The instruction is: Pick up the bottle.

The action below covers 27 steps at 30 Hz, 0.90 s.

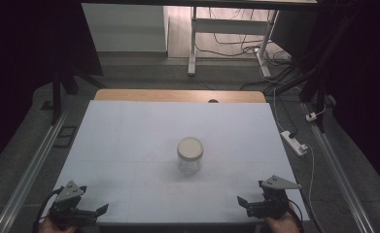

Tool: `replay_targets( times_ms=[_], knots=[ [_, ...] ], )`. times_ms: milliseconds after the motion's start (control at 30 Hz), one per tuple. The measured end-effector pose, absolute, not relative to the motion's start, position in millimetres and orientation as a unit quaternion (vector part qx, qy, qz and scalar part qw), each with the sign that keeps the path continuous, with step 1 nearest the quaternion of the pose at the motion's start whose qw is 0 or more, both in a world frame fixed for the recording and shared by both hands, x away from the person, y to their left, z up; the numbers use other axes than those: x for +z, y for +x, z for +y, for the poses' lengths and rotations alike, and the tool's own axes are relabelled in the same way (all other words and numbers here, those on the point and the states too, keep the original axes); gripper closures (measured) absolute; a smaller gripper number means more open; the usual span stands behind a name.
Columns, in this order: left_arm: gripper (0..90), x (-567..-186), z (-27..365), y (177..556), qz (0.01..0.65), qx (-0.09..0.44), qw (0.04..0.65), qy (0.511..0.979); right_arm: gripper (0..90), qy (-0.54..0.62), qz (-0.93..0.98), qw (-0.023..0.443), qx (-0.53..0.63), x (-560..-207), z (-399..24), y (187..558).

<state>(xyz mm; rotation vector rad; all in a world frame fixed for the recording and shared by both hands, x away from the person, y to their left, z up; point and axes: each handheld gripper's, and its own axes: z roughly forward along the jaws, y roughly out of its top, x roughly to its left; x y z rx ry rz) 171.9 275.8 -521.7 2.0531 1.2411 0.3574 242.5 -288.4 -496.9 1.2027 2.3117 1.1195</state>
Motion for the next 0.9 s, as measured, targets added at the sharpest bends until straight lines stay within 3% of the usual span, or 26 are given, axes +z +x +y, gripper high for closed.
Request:
replay_targets(
  times_ms=[900],
  knots=[
    [0.0, -522.7, 275.4, 173.2, 0.474, 0.121, 0.348, 0.800, 0.0, 0.398, 0.816, 0.144, 0.393, -496.3, -285.4, 242.9]
  ],
)
